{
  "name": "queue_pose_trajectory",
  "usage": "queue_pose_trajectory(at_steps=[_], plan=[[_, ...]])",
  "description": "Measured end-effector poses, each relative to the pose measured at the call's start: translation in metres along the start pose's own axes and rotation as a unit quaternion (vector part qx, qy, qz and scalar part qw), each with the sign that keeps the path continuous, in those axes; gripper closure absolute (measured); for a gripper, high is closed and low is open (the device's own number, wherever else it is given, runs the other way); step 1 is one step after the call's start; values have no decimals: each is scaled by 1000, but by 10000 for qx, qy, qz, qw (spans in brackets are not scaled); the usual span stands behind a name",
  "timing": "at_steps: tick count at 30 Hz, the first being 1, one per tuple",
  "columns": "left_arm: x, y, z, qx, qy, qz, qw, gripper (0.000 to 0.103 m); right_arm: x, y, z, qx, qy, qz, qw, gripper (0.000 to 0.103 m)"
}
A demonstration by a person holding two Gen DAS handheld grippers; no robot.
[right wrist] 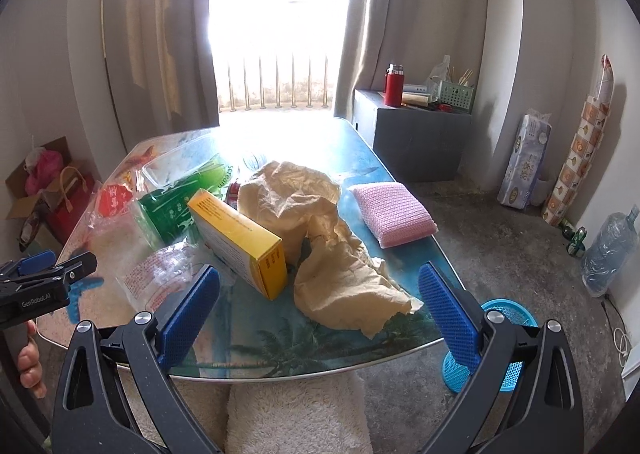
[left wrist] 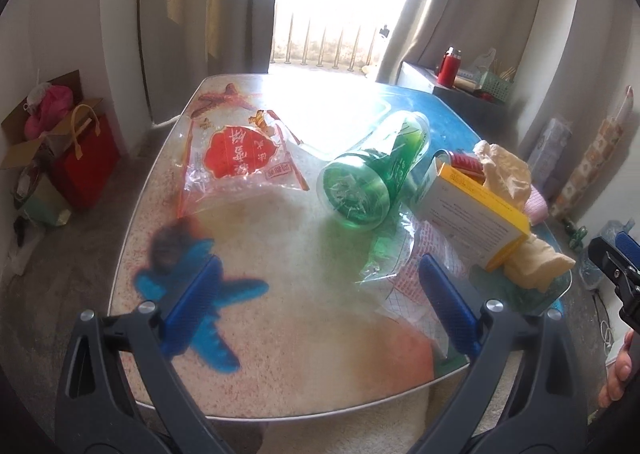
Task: Collect trash
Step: 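Grasp the yellow box with the left tool while the right tool grasps the pink sponge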
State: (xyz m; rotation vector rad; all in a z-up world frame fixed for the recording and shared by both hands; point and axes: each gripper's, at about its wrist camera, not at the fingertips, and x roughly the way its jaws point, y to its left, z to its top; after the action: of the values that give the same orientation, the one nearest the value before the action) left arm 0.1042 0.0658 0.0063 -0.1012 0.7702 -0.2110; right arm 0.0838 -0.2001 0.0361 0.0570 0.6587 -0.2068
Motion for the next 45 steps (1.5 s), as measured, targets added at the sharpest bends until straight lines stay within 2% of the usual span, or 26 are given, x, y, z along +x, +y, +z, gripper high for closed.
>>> queue_pose_trajectory(at_steps=[3, 10, 14, 24, 33, 34, 36, 39, 43, 45], plan=[[-2, 10, 6, -110, -227, -744, 9969, 8, 8, 3, 10, 38, 142, 225, 9996, 6], [4, 32, 20, -581, -230, -1098, 9920, 8, 28, 16, 18, 132, 340, 685, 9970, 6], [7, 40, 21, -735, -189, -1434, 9868, 9, 40, 26, 21, 92, 430, 849, 9954, 9], [22, 24, 23, -268, 14, -1637, 9861, 9, 70, 39, 21, 18, 717, 1016, 9922, 26], [21, -1, 23, 95, 41, -1951, 9807, 9, 94, 21, 20, 246, 944, 1008, 9901, 40], [21, -5, 24, 105, 62, -2017, 9794, 10, 96, 16, 19, 337, 966, 1068, 9890, 40], [22, -13, 29, 57, 161, -2254, 9741, 26, 96, 9, 18, 501, 982, 1172, 9870, 40], [31, -28, 40, -151, 427, -2706, 9616, 34, 91, -5, 17, 717, 915, 1272, 9850, 41], [52, -59, 50, -240, 1015, -3090, 9453, 37, 77, -31, 16, 1002, 714, 1184, 9853, 41], [65, -74, 51, -346, 1371, -3079, 9408, 37, 71, -47, 14, 1224, 646, 1149, 9837, 41]])
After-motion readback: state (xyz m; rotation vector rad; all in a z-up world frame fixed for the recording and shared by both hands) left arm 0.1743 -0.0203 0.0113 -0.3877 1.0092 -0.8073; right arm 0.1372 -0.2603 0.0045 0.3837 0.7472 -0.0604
